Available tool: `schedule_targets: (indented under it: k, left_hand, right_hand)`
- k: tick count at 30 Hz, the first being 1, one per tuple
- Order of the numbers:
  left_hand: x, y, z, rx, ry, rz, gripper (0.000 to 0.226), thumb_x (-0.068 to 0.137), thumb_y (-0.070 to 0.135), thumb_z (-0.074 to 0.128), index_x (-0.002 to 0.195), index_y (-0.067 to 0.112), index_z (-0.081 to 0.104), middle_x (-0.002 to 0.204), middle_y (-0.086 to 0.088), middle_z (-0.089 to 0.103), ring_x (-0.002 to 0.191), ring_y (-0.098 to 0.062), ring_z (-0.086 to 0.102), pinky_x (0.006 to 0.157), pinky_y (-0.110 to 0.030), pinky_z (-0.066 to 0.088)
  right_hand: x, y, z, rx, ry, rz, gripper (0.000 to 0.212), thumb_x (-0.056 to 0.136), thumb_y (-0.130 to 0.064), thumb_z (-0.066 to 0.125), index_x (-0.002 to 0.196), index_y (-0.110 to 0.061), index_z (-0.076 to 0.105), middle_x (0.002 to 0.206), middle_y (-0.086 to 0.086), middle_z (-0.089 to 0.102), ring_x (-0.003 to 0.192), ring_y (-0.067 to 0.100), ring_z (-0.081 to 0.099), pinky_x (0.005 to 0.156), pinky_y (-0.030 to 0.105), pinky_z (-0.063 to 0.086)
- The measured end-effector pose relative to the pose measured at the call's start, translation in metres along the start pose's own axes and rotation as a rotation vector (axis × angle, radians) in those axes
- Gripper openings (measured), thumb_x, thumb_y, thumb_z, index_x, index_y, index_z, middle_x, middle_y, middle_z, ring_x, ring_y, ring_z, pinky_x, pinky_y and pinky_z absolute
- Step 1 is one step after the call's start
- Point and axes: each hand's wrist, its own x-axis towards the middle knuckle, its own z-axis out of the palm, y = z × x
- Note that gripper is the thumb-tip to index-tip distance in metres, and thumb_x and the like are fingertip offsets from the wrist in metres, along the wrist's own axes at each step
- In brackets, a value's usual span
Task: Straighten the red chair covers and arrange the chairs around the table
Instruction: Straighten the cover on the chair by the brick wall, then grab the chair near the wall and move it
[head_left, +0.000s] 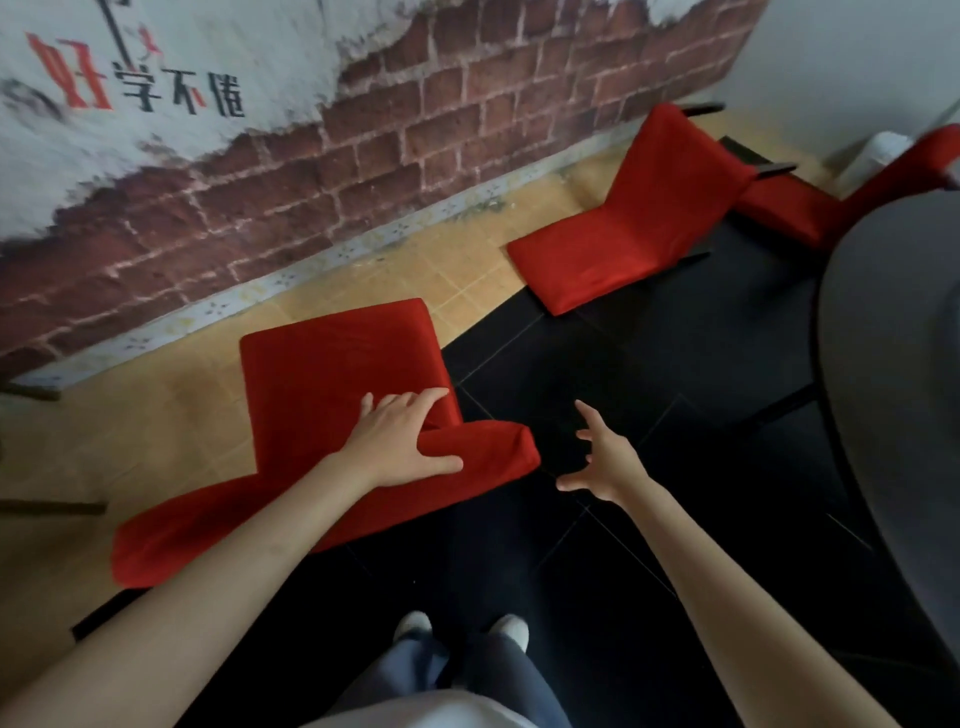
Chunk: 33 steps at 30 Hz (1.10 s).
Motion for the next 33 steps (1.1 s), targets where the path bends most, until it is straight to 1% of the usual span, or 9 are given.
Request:
schedule_targets:
  k: [3, 5, 9, 12, 15, 19, 21, 29, 33]
  left_hand:
    - [0.029, 0.024, -0.001, -0.028, -0.010, 0.062, 0.094, 0.067, 0.078, 0.053, 0.145, 0.034, 0.023, 0.140, 0.001, 0.048, 0.134, -0.024, 0.038, 0.114, -0.057, 0.013]
    - [0.050, 0.041, -0.001, -0.017, -0.029, 0.097, 0.092, 0.069, 0.077, 0.053, 0.145, 0.035, 0.023, 0.140, 0.002, 0.048, 0.133, -0.023, 0.039, 0.113, -0.058, 0.014]
    - [0.100, 0.080, 0.001, 0.022, -0.032, 0.151, 0.085, 0.072, 0.076, 0.052, 0.143, 0.035, 0.028, 0.139, 0.003, 0.048, 0.131, -0.023, 0.041, 0.112, -0.057, 0.017]
    - [0.142, 0.114, 0.007, 0.035, -0.027, 0.168, 0.081, 0.072, 0.076, 0.053, 0.140, 0.036, 0.034, 0.142, 0.003, 0.044, 0.132, -0.022, 0.040, 0.113, -0.057, 0.016]
    - [0.186, 0.153, 0.013, 0.032, -0.022, 0.157, 0.080, 0.072, 0.073, 0.057, 0.140, 0.035, 0.036, 0.143, 0.004, 0.040, 0.132, -0.021, 0.039, 0.113, -0.057, 0.014]
    - [0.243, 0.198, 0.017, 0.069, -0.016, 0.128, 0.080, 0.072, 0.071, 0.060, 0.140, 0.035, 0.037, 0.143, 0.004, 0.040, 0.130, -0.021, 0.040, 0.113, -0.058, 0.016]
    - [0.270, 0.213, 0.018, 0.070, -0.005, 0.091, 0.080, 0.072, 0.071, 0.060, 0.140, 0.035, 0.037, 0.142, 0.004, 0.040, 0.131, -0.021, 0.040, 0.112, -0.058, 0.018]
    - [0.359, 0.228, 0.002, 0.095, 0.019, -0.034, 0.078, 0.072, 0.071, 0.060, 0.138, 0.034, 0.038, 0.140, 0.003, 0.044, 0.128, -0.021, 0.044, 0.110, -0.056, 0.020]
    - [0.410, 0.215, -0.014, 0.113, 0.010, -0.059, 0.076, 0.074, 0.070, 0.059, 0.138, 0.034, 0.039, 0.140, 0.003, 0.045, 0.126, -0.021, 0.045, 0.109, -0.053, 0.023]
  right_hand:
    - [0.003, 0.015, -0.014, 0.045, 0.037, 0.041, 0.120, 0.066, -0.015, 0.088, 0.152, -0.036, 0.008, 0.146, 0.006, 0.045, 0.095, 0.022, 0.066, 0.053, 0.015, 0.042]
    - [0.008, 0.025, -0.027, 0.061, 0.064, 0.054, 0.118, 0.066, -0.016, 0.088, 0.152, -0.035, 0.009, 0.146, 0.006, 0.045, 0.092, 0.021, 0.067, 0.050, 0.014, 0.040]
    - [0.023, 0.055, -0.063, 0.072, 0.093, 0.087, 0.116, 0.067, -0.017, 0.087, 0.152, -0.034, 0.010, 0.146, 0.007, 0.045, 0.093, 0.025, 0.067, 0.054, 0.015, 0.042]
    - [0.043, 0.081, -0.096, 0.072, 0.104, 0.096, 0.115, 0.068, -0.017, 0.087, 0.152, -0.033, 0.011, 0.146, 0.006, 0.045, 0.095, 0.025, 0.067, 0.051, 0.014, 0.039]
    - [0.070, 0.110, -0.137, 0.067, 0.112, 0.086, 0.115, 0.067, -0.019, 0.087, 0.152, -0.032, 0.011, 0.145, 0.006, 0.046, 0.093, 0.023, 0.067, 0.048, 0.013, 0.038]
    - [0.112, 0.142, -0.193, 0.060, 0.099, 0.061, 0.114, 0.067, -0.020, 0.087, 0.153, -0.030, 0.012, 0.144, 0.007, 0.046, 0.085, 0.019, 0.066, 0.051, 0.014, 0.040]
    - [0.136, 0.152, -0.218, 0.045, 0.085, 0.036, 0.113, 0.068, -0.020, 0.087, 0.153, -0.029, 0.012, 0.145, 0.007, 0.046, 0.090, 0.022, 0.067, 0.054, 0.015, 0.042]
    - [0.237, 0.158, -0.279, 0.011, -0.002, -0.009, 0.111, 0.070, -0.022, 0.086, 0.153, -0.028, 0.012, 0.146, 0.008, 0.045, 0.098, 0.026, 0.065, 0.069, 0.024, 0.048]
    - [0.290, 0.147, -0.299, -0.018, -0.028, -0.015, 0.111, 0.070, -0.024, 0.085, 0.153, -0.027, 0.012, 0.146, 0.007, 0.045, 0.097, 0.025, 0.065, 0.069, 0.025, 0.050]
